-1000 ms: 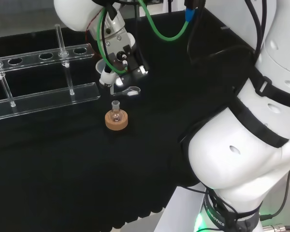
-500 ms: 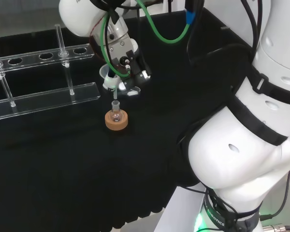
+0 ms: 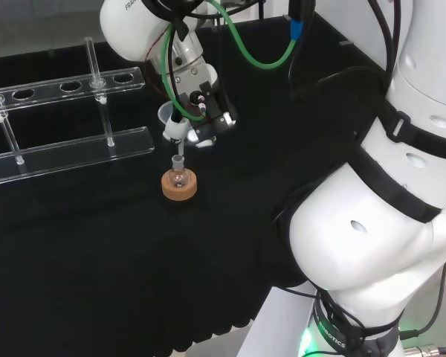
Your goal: Place the funnel on the round-bottom flask.
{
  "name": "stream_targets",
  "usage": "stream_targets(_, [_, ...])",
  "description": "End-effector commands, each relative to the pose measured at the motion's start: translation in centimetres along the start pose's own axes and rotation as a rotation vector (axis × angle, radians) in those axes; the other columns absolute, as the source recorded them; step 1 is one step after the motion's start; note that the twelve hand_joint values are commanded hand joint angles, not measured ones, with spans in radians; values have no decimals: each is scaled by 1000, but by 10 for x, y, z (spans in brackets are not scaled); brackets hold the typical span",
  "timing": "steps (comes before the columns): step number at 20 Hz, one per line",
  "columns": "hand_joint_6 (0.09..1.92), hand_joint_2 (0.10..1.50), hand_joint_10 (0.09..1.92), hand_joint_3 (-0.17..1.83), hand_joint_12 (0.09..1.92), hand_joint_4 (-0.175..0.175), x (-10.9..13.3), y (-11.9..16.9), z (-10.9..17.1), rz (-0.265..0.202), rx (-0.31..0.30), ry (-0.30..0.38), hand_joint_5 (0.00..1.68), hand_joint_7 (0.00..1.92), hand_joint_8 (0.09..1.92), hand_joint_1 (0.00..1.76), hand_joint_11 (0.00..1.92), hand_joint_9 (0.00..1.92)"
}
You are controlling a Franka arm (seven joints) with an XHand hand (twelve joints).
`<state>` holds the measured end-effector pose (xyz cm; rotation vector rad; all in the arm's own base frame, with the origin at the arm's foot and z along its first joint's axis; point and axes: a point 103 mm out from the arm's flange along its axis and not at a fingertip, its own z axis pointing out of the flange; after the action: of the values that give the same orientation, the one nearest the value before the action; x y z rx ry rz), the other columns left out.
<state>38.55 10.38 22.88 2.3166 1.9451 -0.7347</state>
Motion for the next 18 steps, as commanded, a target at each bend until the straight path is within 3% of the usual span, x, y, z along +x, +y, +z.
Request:
stream_targets(1, [804, 746, 521, 530, 1225, -42, 4, 0, 0, -6, -5, -18, 723, 811, 851, 788, 765, 1105])
stream_targets(9, [806, 746, 525, 532, 1226, -41, 9, 3, 5, -11, 20, -11, 733, 807, 854, 790, 767, 1103])
stream_targets(18, [805, 744, 530, 535, 1225, -41, 7, 12, 30, -26, 63, -6, 736, 803, 855, 791, 769, 1102])
